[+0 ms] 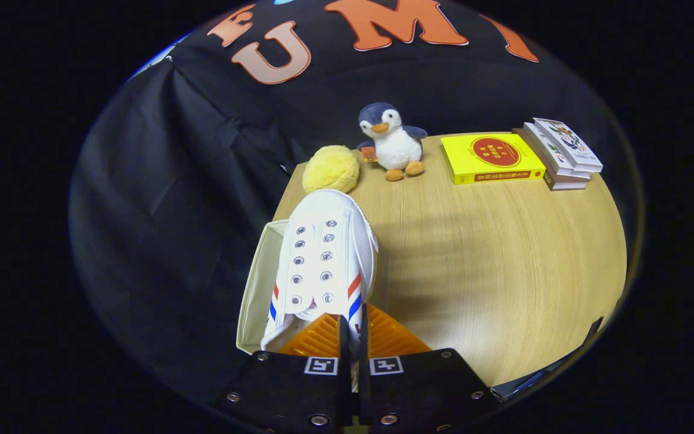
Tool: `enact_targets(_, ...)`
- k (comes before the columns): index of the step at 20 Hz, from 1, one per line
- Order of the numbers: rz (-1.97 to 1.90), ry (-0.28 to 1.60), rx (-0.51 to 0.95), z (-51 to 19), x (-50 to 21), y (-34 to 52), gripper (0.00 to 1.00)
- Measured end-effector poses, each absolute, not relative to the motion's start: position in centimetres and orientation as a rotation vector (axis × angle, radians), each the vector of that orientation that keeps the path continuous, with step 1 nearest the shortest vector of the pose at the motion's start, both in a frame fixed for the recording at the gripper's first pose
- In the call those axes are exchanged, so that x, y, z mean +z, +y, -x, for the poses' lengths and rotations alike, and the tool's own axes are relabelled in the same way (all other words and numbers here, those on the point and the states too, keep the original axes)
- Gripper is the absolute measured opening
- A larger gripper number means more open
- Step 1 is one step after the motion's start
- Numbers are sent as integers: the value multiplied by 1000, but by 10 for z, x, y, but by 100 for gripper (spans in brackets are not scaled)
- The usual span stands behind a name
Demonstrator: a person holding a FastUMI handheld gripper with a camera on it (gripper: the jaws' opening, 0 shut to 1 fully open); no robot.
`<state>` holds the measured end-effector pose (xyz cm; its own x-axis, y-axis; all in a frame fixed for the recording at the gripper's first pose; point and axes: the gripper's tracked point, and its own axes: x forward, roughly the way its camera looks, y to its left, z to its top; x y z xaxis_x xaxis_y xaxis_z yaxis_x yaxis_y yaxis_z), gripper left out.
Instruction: Open the storage box then place both shoes into the box .Put the left shoe in first, then the right shoe, with the right side of both shoes facing outward in a uniform manner.
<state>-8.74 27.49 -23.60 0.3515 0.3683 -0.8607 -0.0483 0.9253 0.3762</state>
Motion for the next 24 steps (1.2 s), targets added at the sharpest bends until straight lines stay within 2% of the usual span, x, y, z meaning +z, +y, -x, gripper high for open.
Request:
enact_targets(7,-250,1253,281,100,-261,310,5)
enact_targets(14,-210,1318,192,103,-294,321,5)
enact_targets(16,-245,1305,205,98,-293,329,12)
enact_targets(17,-274,1285,234,94,-286,336,25)
enact_targets(18,-300,1252,253,89,-278,341,30)
enact_targets(24,-319,1117,273,62,-245,311,51)
